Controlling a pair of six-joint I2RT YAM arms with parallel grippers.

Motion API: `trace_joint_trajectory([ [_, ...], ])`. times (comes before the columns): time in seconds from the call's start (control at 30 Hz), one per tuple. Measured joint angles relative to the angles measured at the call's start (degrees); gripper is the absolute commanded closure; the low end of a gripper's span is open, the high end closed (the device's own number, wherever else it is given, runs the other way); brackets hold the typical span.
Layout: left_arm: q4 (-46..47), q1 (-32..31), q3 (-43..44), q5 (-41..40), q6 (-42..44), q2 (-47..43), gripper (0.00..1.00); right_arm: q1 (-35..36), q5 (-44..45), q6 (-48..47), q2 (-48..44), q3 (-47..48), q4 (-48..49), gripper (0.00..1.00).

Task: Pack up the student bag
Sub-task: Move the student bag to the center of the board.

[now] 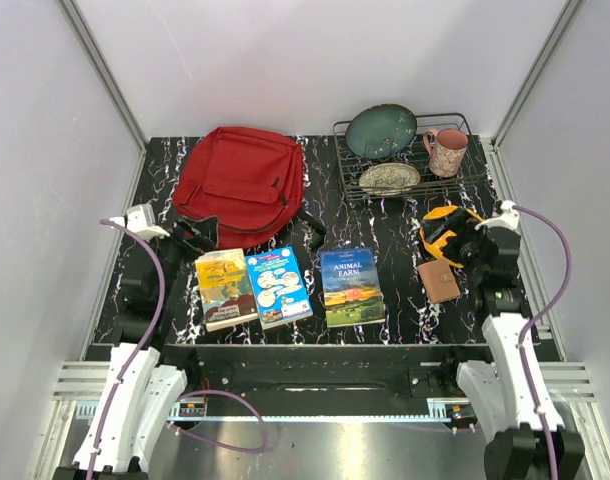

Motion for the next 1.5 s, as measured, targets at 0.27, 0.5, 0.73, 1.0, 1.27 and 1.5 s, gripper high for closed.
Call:
trace_joint_trajectory([
  [0.27,-14.1,0.0,0.4,3.5,-6.8,-1.1,0.01,0.3,-20.0,18.3,7.6,-2.4,1.0,0.0],
  [0.5,-12.6,0.0,-1.4,7.8,-12.3,1.9,0.01,10.0,-22.2,13.2,16.3,7.6,-7.6,0.0],
  [0.73,-9.2,0.0,0.8,10.4,-14.4,19.6,0.01,15.7,-20.7,7.3,28.8,15.4,-10.6,0.01],
  [1.0,-7.3,0.1,9.3,7.0,-15.0,33.3,0.01,19.8,-20.7,8.2,32.7,11.7,-11.1,0.0],
  [1.27,-6.3,0.5,17.8,3.0,-15.4,48.2,0.01,20.9,-20.6,8.2,32.7,11.7,-10.6,0.0],
  [1.5,-7.7,0.8,17.8,1.0,-14.3,52.6,0.26,20.9,-20.5,8.3,32.6,11.7,-10.6,0.0],
])
